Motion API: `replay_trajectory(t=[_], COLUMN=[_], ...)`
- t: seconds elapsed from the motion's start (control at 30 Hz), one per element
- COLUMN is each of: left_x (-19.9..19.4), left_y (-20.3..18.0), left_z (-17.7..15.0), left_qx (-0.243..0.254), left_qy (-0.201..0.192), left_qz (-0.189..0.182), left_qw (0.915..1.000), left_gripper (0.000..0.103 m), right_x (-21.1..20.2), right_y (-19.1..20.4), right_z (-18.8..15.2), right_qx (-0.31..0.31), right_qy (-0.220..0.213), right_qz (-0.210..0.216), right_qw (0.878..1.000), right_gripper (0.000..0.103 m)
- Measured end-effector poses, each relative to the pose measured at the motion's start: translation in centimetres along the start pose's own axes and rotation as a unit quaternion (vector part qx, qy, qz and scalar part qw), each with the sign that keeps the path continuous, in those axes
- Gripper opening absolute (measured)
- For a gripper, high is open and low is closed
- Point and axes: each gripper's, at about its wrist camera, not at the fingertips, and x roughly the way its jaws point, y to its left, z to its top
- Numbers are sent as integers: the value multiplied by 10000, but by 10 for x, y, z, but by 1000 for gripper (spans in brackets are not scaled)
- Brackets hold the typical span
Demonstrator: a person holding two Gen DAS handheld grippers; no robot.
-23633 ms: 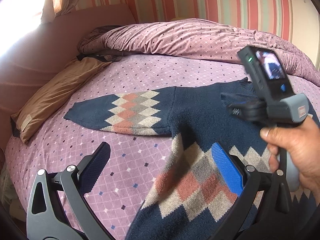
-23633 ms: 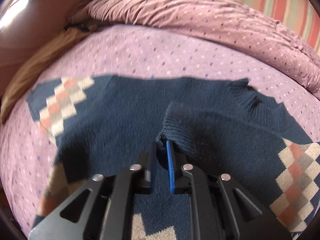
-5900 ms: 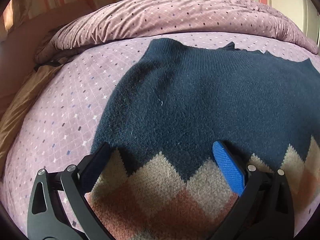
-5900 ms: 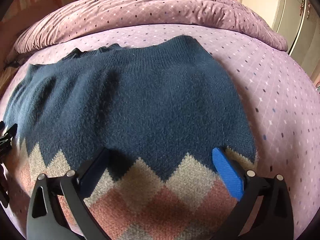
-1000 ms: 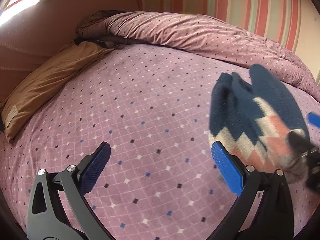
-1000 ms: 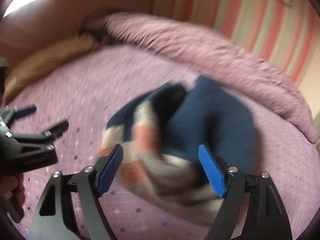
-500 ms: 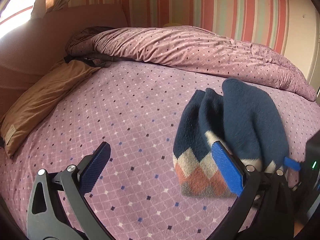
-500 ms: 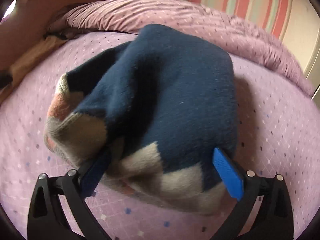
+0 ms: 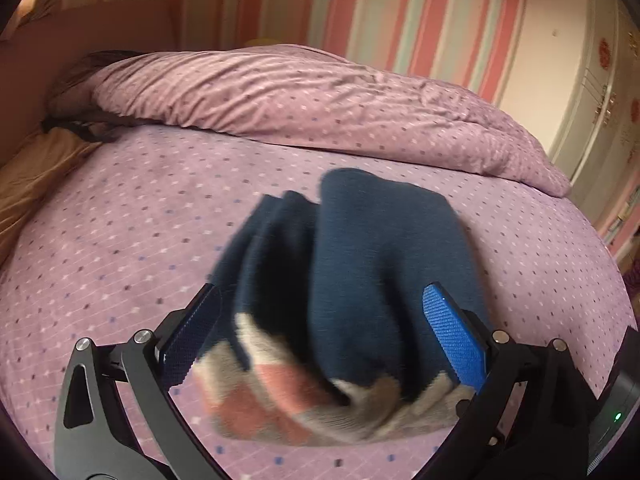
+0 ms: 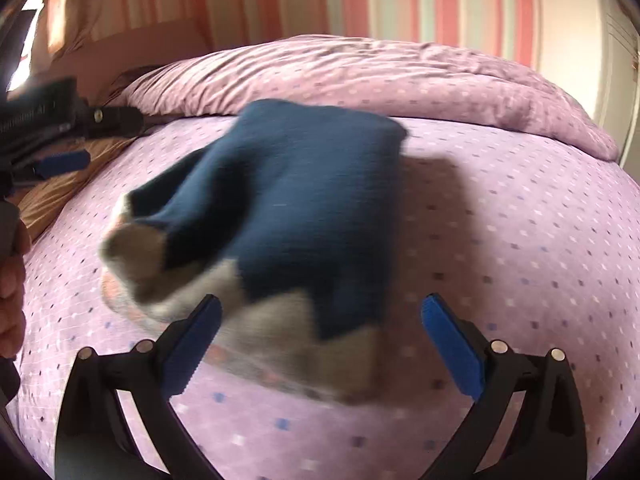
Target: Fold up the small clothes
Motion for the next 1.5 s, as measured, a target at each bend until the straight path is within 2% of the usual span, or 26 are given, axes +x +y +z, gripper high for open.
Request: replay_trajectory(t=[0.13,0.23,0.27,0.37,0.47,0.53,0.57,0.6,0.63,0.77,0.83,0.97,1.17,1.4,1.5], left_x=[21,49,61,83,88,85,83,80,81,76,72,67,33,22,28], left_y=[-23,-31,-33,-26,-20,-25,-30,-36,-39,-44,-49,-46,-42,27,49], left_z=[-5,-11,-14,-20,-26,-27,-27,-26,-26,-23,-22,-20,-11,-23,-31], left_qx=[198,329,395,360,237,304,362,449,463,307,422,437,771,272,227], left_qy=[200,613,776,1152,1196,1188,1180,1114,1109,1062,984,920,479,572,673], left_qz=[-90,152,348,631,557,318,326,356,344,267,265,273,629,1034,1039], left_qw=[9996,9975,9956,9907,9910,9919,9918,9921,9922,9935,9939,9944,9939,9926,9921], left_gripper=[100,100,100,99,95,61,58,49,44,31,24,22,21,21,22], right_x=[-2,-5,-5,-6,-4,-5,-5,-5,-5,-8,-9,-12,-16,-18,-12], right_y=[-36,-55,-59,-68,-74,-76,-77,-78,-78,-77,-74,-71,-56,-29,-11], right_z=[0,0,0,0,1,2,3,3,4,7,9,16,30,48,52], right_qx=[244,348,361,372,352,345,348,348,356,370,326,336,181,62,-25], right_qy=[16,16,27,64,73,62,57,44,39,11,-9,-64,-139,-240,-178], right_qz=[-41,-62,-64,-48,-47,-46,-53,-68,-75,-67,-63,-42,-7,130,231], right_qw=[9997,9994,9993,9993,9993,9994,9994,9994,9993,9993,9994,9994,9997,9996,9996], right_gripper=[101,101,101,101,101,101,101,101,101,101,101,101,101,101,101])
